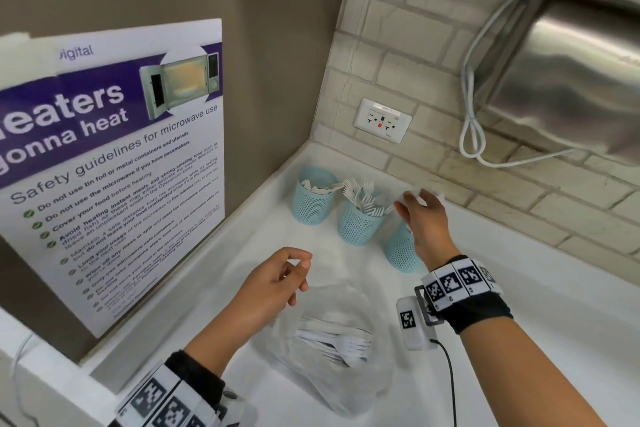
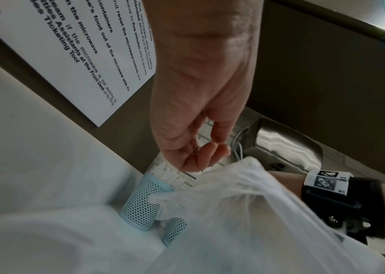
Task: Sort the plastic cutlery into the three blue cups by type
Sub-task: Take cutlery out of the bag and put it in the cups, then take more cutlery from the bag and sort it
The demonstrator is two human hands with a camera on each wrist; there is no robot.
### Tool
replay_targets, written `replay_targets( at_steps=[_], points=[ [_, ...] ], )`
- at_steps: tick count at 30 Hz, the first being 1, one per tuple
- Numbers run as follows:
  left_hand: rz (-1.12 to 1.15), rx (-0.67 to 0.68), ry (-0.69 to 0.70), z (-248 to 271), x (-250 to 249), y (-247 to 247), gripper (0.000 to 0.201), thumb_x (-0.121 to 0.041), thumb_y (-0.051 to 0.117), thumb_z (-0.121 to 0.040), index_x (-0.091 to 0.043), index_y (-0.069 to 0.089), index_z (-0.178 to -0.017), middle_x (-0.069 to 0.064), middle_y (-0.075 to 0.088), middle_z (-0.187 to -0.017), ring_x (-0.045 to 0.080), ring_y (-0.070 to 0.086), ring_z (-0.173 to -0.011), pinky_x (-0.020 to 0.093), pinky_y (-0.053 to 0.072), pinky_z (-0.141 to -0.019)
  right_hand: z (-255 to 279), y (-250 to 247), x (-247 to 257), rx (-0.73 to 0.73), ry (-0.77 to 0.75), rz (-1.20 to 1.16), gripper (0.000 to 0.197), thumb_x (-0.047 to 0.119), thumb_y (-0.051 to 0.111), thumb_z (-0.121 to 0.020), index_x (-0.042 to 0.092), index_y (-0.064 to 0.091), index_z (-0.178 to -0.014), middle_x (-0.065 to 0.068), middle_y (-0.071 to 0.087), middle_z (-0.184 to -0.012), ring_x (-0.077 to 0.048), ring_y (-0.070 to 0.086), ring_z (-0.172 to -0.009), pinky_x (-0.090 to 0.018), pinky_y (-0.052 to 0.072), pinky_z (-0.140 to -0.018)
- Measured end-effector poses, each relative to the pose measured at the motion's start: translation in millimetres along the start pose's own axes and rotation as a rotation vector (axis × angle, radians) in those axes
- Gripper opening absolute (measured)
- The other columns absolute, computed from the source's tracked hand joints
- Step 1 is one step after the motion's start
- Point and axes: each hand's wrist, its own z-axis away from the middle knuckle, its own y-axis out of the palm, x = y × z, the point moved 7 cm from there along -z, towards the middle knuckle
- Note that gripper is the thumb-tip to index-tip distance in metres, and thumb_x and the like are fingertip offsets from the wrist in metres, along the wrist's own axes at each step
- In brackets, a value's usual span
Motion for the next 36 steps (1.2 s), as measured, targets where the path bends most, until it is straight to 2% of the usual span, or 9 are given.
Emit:
replay_targets(
  at_steps=[5,10,13,15,19,23,27,32,36],
  points=[
    [-0.086,-0.001,0.036,0,1,1,0.009,-0.029,0.056,-0.092,-0.029,0.065,-0.094,-0.008,0.061,-0.082,0.004,0.055,-0.068,0.016,0.044,-0.064,1,6,8,0.052,-0.060,0.167,0.054,0.024,0.054,-0.092,0.017,0.039,-0.143,-0.005,0.060,-0.129,-0.014,0.063,-0.109,-0.038,0.042,-0.106],
    [-0.452,0.073,0.097,0,7,4,0.006,-0.038,0.065,-0.084,-0.043,0.066,-0.083,-0.012,0.046,-0.114,-0.002,0.038,-0.114,0.021,0.027,-0.098,30,18,17,0.136,-0.152,0.225,0.017,0.012,0.053,-0.092,0.017,0.063,-0.103,-0.004,0.069,-0.098,-0.018,0.067,-0.094,-0.031,0.052,-0.090],
    [-0.670,0.241,-0.060,3,29,10,0.008,-0.042,0.064,-0.083,-0.048,0.062,-0.088,-0.010,0.032,-0.120,0.007,0.028,-0.121,0.021,0.023,-0.099,71,40,15,0.392,-0.158,0.332,0.022,-0.001,0.046,-0.094,0.012,0.064,-0.090,-0.005,0.066,-0.087,-0.015,0.066,-0.078,-0.021,0.054,-0.071],
    [-0.743,0.354,-0.138,6,41,15,0.019,-0.034,0.061,-0.086,-0.047,0.061,-0.100,-0.005,0.035,-0.119,0.012,0.041,-0.116,0.018,0.035,-0.096,105,58,2,0.660,-0.134,0.515,0.026,-0.006,0.046,-0.091,0.011,0.064,-0.086,-0.002,0.065,-0.079,-0.010,0.065,-0.069,-0.019,0.053,-0.067],
    [-0.683,0.213,-0.075,-1,39,12,0.043,-0.002,0.045,-0.089,-0.023,0.057,-0.125,-0.005,0.045,-0.125,0.011,0.050,-0.115,0.004,0.036,-0.072,161,74,-51,1.095,-0.299,1.221,0.022,0.008,0.053,-0.087,0.010,0.070,-0.101,-0.003,0.071,-0.095,-0.014,0.064,-0.089,-0.023,0.046,-0.083],
    [-0.506,0.156,0.072,-2,21,18,0.047,0.008,0.043,-0.086,-0.016,0.060,-0.122,-0.009,0.046,-0.117,0.000,0.053,-0.091,0.001,0.036,-0.072,176,72,-101,1.043,-0.254,1.481,0.053,0.026,0.051,-0.093,0.008,0.037,-0.141,-0.015,0.044,-0.136,-0.031,0.047,-0.123,-0.038,0.041,-0.100],
    [-0.447,0.156,0.106,2,19,24,0.048,0.010,0.045,-0.084,-0.011,0.058,-0.125,-0.011,0.045,-0.123,-0.010,0.052,-0.067,0.003,0.038,-0.067,190,67,-135,1.031,-0.167,1.683,0.078,0.017,0.051,-0.095,0.017,-0.001,-0.153,-0.015,0.008,-0.157,-0.035,0.011,-0.145,-0.059,0.010,-0.116],
    [-0.480,0.176,0.095,5,20,27,0.052,0.005,0.047,-0.087,-0.012,0.047,-0.136,-0.014,0.038,-0.134,-0.006,0.049,-0.054,0.002,0.036,-0.064,192,69,-138,0.985,-0.222,1.721,0.075,0.005,0.045,-0.095,0.016,-0.001,-0.153,-0.011,0.004,-0.159,-0.035,0.003,-0.146,-0.061,0.005,-0.115],
    [-0.504,0.178,0.075,7,24,25,0.055,0.001,0.050,-0.088,-0.015,0.043,-0.140,-0.013,0.034,-0.136,-0.001,0.049,-0.057,0.001,0.036,-0.065,189,67,-128,0.909,-0.323,1.504,0.056,0.017,0.040,-0.100,0.015,0.017,-0.151,-0.008,0.027,-0.154,-0.029,0.027,-0.140,-0.047,0.017,-0.116]
  ],
)
